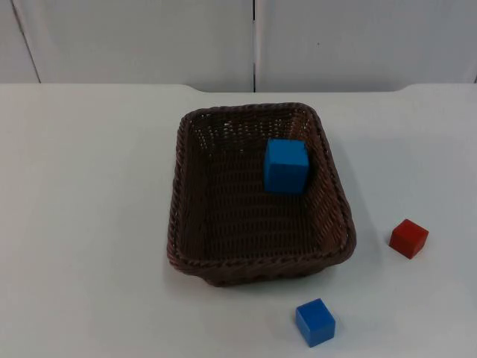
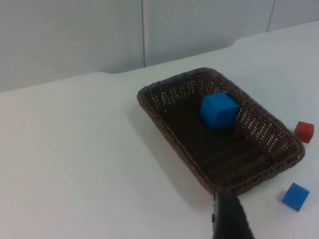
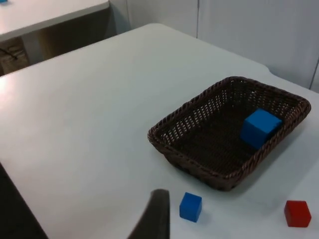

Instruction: Pick up the basket with the left hand and place the largest block into the basket with the right hand.

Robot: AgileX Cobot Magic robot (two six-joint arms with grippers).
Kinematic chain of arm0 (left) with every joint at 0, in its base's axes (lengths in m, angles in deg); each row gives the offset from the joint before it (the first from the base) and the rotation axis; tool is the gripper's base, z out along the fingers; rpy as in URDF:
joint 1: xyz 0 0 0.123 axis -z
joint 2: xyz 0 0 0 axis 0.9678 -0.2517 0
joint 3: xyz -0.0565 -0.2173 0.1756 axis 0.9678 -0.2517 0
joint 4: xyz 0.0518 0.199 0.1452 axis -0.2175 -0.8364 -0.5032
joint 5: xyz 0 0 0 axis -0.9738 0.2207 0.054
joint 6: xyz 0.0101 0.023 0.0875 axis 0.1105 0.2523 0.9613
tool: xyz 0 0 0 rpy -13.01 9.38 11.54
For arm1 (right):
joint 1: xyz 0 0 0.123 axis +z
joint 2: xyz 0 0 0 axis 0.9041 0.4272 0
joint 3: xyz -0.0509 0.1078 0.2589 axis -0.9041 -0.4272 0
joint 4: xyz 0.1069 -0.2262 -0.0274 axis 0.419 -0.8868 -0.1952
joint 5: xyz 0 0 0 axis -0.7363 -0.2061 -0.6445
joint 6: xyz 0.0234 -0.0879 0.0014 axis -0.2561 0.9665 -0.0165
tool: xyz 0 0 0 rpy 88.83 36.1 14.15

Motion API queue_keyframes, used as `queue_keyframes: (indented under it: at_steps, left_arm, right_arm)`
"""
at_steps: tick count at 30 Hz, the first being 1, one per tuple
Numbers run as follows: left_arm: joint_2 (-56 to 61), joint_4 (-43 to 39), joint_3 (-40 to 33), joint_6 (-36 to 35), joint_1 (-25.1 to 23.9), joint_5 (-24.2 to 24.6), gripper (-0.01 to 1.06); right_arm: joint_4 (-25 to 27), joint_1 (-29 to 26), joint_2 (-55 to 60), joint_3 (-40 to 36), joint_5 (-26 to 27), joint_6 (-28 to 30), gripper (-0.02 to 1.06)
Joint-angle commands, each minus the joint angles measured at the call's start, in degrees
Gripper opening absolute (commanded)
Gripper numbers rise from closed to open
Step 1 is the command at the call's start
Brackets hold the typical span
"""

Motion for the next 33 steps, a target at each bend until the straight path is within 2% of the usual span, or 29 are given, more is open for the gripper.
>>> queue_keyframes:
  at_steps: [1, 7, 11, 12, 14, 17, 33]
  left_arm:
    - [2.19, -0.69, -0.86, -0.68, 0.38, 1.33, 0.45]
    - [4.63, -3.04, -2.95, -2.47, 0.38, 3.56, 0.45]
    - [8.6, -9.04, -5.17, -8.06, 0.26, 3.58, 0.45]
    - [8.6, -9.04, -5.17, -8.06, 0.26, 3.58, 0.45]
    - [9.57, -11.07, -5.43, -9.94, 0.26, 4.33, 0.45]
    - [9.57, -11.47, -5.85, -10.09, 0.26, 6.08, 0.45]
    - [9.57, -12.56, -6.76, -11.86, 0.26, 6.64, 0.45]
  right_arm:
    - [0.0, 0.25, -3.4, -0.24, -2.69, -0.86, 0.81]
    - [0.0, 0.25, -4.22, 0.12, -3.31, -1.29, 0.81]
    - [0.31, 0.37, -4.22, 1.1, -7.59, -1.43, 0.81]
    - [0.31, 0.37, -4.22, 1.1, -7.59, -1.43, 0.81]
    - [0.0, 0.37, -4.22, 1.1, -11.28, -1.43, 0.81]
    - [-0.33, 0.37, -4.22, 0.49, -12.69, -1.43, 0.81]
    - [-1.18, 0.37, -4.22, -0.35, -13.53, -1.43, 0.81]
